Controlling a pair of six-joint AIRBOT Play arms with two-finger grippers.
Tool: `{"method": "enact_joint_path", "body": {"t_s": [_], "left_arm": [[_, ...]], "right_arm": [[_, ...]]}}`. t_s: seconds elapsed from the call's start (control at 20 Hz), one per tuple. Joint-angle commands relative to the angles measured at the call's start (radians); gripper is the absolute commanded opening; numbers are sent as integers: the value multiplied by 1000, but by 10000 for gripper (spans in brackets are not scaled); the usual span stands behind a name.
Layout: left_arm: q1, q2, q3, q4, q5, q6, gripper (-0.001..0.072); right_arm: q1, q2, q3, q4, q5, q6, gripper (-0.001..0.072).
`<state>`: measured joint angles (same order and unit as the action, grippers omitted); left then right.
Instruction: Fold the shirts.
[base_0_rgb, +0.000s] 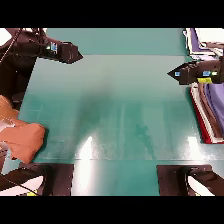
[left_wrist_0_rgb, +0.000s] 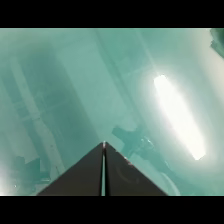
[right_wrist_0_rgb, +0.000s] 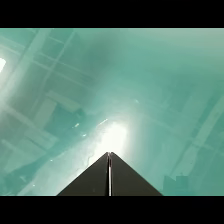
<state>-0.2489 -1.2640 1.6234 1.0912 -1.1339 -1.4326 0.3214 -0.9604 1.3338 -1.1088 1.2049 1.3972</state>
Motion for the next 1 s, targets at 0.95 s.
{"method": "enact_joint_path", "body": {"t_s": [0.95], "left_arm": [[107, 210, -114, 562, -370, -9, 28]], "right_arm": [[3, 2, 1, 1, 3, 1, 14]]}}
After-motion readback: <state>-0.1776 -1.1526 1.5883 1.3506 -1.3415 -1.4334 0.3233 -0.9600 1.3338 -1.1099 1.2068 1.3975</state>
